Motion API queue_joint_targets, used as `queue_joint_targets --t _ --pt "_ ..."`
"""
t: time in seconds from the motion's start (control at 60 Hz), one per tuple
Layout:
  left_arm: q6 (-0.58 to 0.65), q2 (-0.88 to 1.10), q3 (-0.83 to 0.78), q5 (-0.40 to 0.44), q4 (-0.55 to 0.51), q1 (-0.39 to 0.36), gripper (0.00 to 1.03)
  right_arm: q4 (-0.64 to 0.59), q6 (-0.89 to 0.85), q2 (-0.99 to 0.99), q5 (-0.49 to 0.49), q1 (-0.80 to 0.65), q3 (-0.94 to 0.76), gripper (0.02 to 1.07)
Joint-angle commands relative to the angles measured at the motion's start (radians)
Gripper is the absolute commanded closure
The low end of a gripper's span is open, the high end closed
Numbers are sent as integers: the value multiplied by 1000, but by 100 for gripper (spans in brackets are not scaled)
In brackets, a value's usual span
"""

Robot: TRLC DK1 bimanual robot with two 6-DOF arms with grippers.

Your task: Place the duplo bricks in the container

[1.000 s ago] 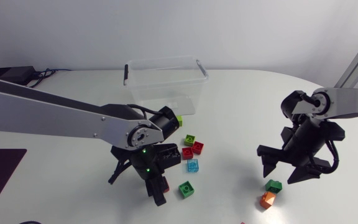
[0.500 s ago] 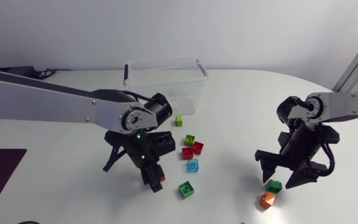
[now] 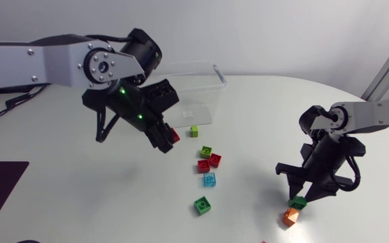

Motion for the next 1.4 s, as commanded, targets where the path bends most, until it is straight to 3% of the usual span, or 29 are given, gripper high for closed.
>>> queue_joint_targets --t 0.0,0.183,0.483,0.883,1.283,1.383 --pt "10 -26 64 10 -11 29 71 10 -4 17 14 12 -12 73" --pt "-34 -28 139 10 21 70 71 10 -4 15 29 17 -10 75" --pt "-145 -20 142 5 250 102 71 4 -3 -54 63 69 10 75" --pt "-247 166 245 -125 478 162 71 4 -17 -203 103 167 76 75" --pt "-278 411 458 -185 487 199 67 33 -75 -244 55 204 237 75" --pt "-287 450 489 -202 487 205 57 55 -98 -236 40 221 280 75"
